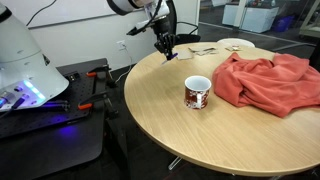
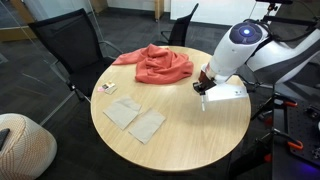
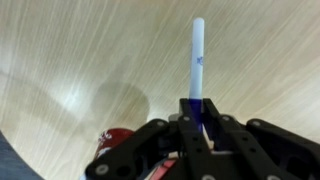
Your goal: Pick the marker in the cup and put it on the table
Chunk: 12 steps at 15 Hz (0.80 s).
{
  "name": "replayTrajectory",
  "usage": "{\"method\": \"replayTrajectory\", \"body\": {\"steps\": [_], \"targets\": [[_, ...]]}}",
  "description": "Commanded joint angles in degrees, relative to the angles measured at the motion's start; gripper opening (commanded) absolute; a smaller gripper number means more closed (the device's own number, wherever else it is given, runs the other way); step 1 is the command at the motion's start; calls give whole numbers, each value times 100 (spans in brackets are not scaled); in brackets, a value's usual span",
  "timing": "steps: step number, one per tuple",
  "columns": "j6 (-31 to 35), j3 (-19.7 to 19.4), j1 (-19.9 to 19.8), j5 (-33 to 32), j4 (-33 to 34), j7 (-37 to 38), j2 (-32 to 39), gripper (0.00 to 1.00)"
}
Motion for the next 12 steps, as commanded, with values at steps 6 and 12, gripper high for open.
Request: {"method": "replayTrajectory", "body": {"steps": [6,12], "targets": [[355,769,-537,460,377,-1601,889,34],[396,664,-378,203,350,-1476,732,78]]}}
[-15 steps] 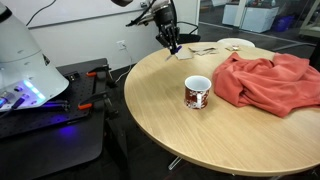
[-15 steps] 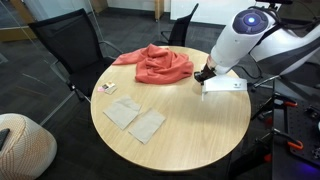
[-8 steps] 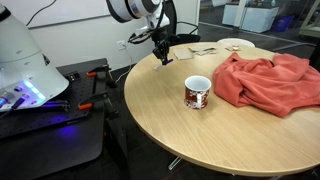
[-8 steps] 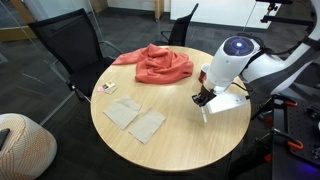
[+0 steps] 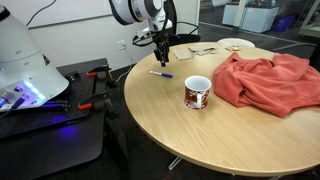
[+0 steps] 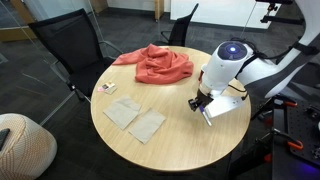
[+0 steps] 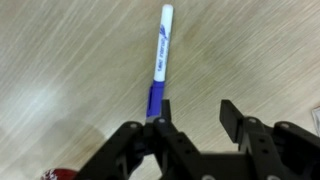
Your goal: Pick the marker in the cup and put it on the table
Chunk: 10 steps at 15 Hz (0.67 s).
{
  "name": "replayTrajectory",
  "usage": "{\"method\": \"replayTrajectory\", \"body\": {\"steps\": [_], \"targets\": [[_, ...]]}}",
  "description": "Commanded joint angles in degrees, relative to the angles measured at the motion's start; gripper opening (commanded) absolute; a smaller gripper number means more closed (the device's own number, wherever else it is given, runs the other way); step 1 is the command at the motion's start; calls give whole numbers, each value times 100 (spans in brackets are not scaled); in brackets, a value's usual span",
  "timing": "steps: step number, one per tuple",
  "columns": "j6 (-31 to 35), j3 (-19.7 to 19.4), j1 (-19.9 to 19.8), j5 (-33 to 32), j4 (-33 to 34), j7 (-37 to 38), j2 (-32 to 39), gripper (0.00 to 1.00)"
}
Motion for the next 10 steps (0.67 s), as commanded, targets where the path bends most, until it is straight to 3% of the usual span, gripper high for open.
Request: {"method": "replayTrajectory", "body": {"steps": [1,3,9,10], "targets": [[110,-7,32,-141,-103,-29,-204,87],[135,-13,49,-213,-170,2,-294,99],[180,23,-4,-294,-332,-31,-478,100],[61,0,33,-235,-104,1,-246,100]]}}
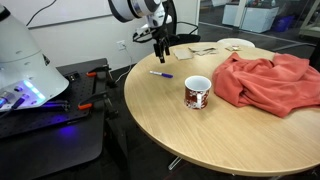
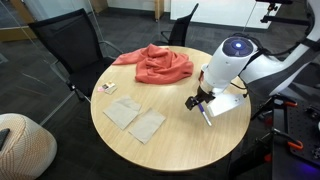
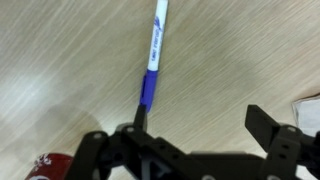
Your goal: Pick the marker in the cup and put it on the table
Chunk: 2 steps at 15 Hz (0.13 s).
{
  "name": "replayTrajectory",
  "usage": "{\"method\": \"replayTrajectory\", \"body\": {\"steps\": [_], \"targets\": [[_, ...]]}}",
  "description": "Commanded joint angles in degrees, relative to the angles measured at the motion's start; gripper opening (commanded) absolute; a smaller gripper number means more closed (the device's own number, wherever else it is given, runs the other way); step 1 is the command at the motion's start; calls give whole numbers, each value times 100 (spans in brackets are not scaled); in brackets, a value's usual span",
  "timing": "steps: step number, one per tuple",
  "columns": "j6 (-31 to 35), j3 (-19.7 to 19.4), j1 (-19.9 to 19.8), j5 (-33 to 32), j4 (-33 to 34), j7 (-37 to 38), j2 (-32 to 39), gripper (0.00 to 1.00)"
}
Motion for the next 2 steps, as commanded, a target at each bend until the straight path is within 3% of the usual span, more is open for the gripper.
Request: {"method": "replayTrajectory", "body": {"steps": [1,2], "targets": [[0,0,0,0,-24,0,-21,100],[1,0,0,-1,-40,0,-31,100]]}}
